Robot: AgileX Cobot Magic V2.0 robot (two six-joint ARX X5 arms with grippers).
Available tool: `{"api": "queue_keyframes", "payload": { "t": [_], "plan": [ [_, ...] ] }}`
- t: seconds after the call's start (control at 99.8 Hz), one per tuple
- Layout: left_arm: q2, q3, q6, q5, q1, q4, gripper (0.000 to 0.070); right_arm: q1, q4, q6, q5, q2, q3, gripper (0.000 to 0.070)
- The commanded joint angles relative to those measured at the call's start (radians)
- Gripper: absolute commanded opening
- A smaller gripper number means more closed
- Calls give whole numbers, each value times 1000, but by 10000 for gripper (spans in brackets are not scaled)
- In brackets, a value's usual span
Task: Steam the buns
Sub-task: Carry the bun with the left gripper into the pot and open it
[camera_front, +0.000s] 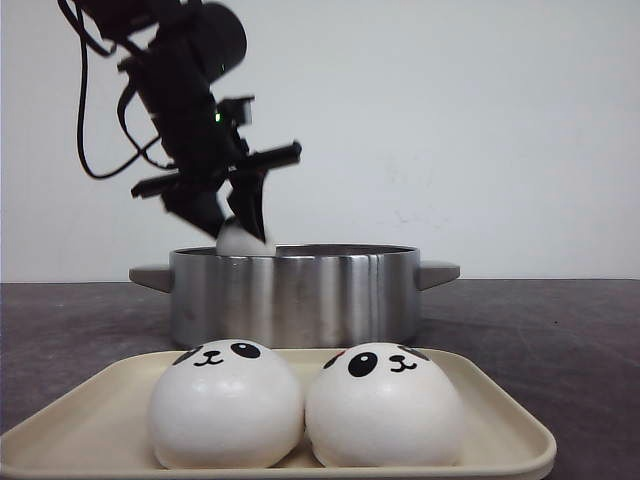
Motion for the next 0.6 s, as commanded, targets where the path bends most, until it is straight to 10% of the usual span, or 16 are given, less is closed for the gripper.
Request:
{"api": "queue_keyframes", "payload": {
  "t": [0.0,0.591],
  "plan": [
    [25,19,9,0,-2,11,498,12,-1,11,4,10,18,12],
    [-114,31,-55,6,10,-68,556,-28,-47,26,6,11,-177,12]
  ]
}}
